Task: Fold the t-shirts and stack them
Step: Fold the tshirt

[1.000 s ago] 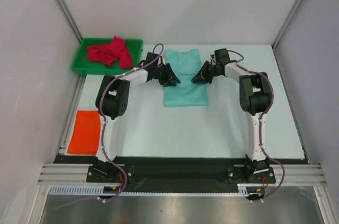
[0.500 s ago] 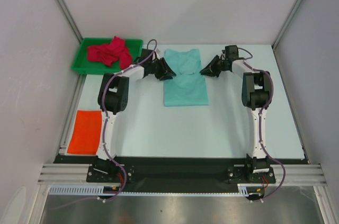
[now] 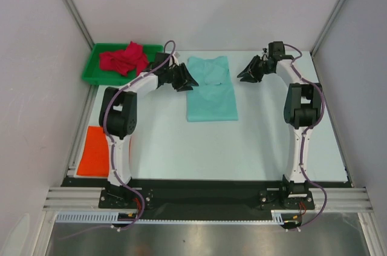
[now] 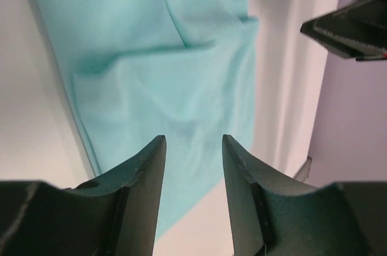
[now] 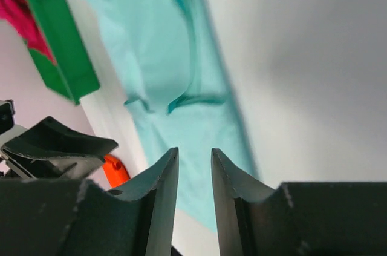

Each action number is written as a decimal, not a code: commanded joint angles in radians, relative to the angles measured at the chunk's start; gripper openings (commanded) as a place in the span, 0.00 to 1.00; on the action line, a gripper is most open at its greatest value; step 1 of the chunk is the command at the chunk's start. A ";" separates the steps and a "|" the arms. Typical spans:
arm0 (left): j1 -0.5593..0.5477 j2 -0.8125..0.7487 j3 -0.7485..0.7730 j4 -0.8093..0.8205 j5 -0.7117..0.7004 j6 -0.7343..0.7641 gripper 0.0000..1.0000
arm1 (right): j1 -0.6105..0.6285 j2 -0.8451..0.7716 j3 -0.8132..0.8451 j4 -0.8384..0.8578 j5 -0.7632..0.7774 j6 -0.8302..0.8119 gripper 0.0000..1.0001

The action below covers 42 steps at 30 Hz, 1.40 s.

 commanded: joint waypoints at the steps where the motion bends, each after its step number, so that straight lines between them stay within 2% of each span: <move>1: -0.056 -0.177 -0.134 0.090 0.047 0.002 0.47 | 0.062 -0.155 -0.092 0.021 -0.064 -0.027 0.34; 5: -0.091 -0.188 -0.283 0.153 0.075 -0.027 0.45 | 0.142 -0.203 -0.312 0.182 -0.141 0.057 0.33; 7: -0.096 -0.182 -0.333 0.228 0.098 -0.061 0.43 | 0.183 -0.197 -0.353 0.228 -0.179 0.067 0.31; 12: -0.093 -0.156 -0.435 0.230 0.103 -0.020 0.42 | 0.183 -0.197 -0.506 0.308 -0.207 0.067 0.29; 15: -0.080 -0.156 -0.470 0.195 0.077 0.048 0.41 | 0.142 -0.207 -0.616 0.337 -0.207 0.048 0.29; 19: -0.063 -0.183 -0.392 -0.020 0.027 0.238 0.42 | 0.070 -0.256 -0.702 0.253 -0.167 -0.050 0.28; 24: -0.065 -0.261 -0.324 -0.080 0.067 0.240 0.44 | 0.047 -0.367 -0.678 0.152 -0.109 -0.119 0.29; 27: -0.089 -0.303 -0.361 0.004 0.112 0.151 0.44 | 0.082 -0.399 -0.627 0.113 -0.109 -0.111 0.29; 32: -0.085 -0.260 -0.485 0.214 0.175 -0.029 0.43 | 0.172 -0.349 -0.594 0.202 -0.162 -0.021 0.29; 36: -0.064 -0.243 -0.527 0.165 0.120 0.048 0.43 | 0.231 -0.277 -0.606 0.265 -0.196 0.016 0.29; 42: -0.004 -0.252 -0.671 0.178 0.084 0.095 0.42 | 0.159 -0.275 -0.725 0.273 -0.187 -0.044 0.29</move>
